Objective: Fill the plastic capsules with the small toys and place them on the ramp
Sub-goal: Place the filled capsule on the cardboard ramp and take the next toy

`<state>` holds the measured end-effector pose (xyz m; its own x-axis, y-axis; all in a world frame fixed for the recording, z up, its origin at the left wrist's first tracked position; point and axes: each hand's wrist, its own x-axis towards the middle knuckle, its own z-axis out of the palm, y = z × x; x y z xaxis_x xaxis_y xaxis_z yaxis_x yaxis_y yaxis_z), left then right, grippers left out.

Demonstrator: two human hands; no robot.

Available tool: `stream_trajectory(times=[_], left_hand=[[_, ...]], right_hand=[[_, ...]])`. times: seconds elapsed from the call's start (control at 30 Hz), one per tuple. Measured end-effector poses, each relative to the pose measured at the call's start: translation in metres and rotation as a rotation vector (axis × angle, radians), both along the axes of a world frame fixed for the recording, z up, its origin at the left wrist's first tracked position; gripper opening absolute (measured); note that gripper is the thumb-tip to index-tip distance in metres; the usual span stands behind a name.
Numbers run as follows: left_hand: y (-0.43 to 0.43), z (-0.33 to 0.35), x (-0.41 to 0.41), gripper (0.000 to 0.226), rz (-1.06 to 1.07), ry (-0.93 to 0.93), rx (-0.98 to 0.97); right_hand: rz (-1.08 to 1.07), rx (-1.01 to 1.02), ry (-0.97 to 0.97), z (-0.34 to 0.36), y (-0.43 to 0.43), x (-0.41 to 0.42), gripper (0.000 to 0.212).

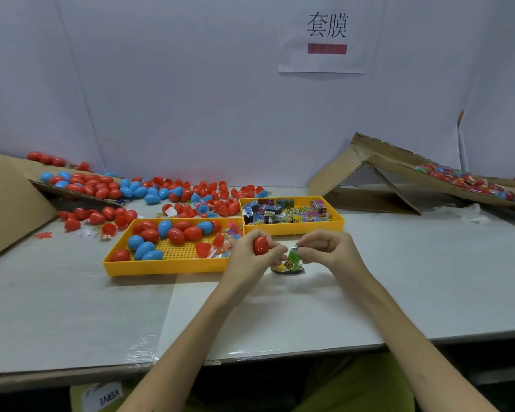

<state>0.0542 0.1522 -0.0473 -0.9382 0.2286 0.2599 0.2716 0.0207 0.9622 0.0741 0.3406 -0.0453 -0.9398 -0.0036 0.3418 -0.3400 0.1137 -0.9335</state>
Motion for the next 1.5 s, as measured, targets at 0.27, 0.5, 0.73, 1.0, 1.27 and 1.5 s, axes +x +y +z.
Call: stream_trajectory(times=[0.27,0.5,0.73,1.0,1.27,1.5], left_hand=[[0.0020,-0.0023,0.0040,0.023,-0.074,-0.022,-0.058],[0.0034,0.0003,0.0072,0.020,-0.107,-0.050,0.001],[0.0031,-0.0021,0.0048,0.023,-0.065,0.000,-0.079],[0.0018,-0.0028,0.0018,0.026,-0.007,0.066,-0.068],[0.0006,-0.0024,0.0006,0.022,0.022,0.050,-0.027],[0.0017,-0.0028,0.0022,0.023,0.071,0.097,-0.094]], right_hand=[[0.057,-0.017,-0.010,0.0003,0.0011,-0.0007,0.030],[0.090,-0.008,-0.003,-0.0001,0.0005,0.0014,0.030],[0.125,0.004,-0.039,-0.0001,-0.0005,0.0015,0.034],[0.103,-0.013,-0.152,-0.0030,-0.0015,-0.0013,0.014],[0.148,-0.099,-0.160,0.0004,0.0012,-0.0007,0.008],[0.139,-0.099,-0.165,0.0015,0.0005,0.0006,0.007]])
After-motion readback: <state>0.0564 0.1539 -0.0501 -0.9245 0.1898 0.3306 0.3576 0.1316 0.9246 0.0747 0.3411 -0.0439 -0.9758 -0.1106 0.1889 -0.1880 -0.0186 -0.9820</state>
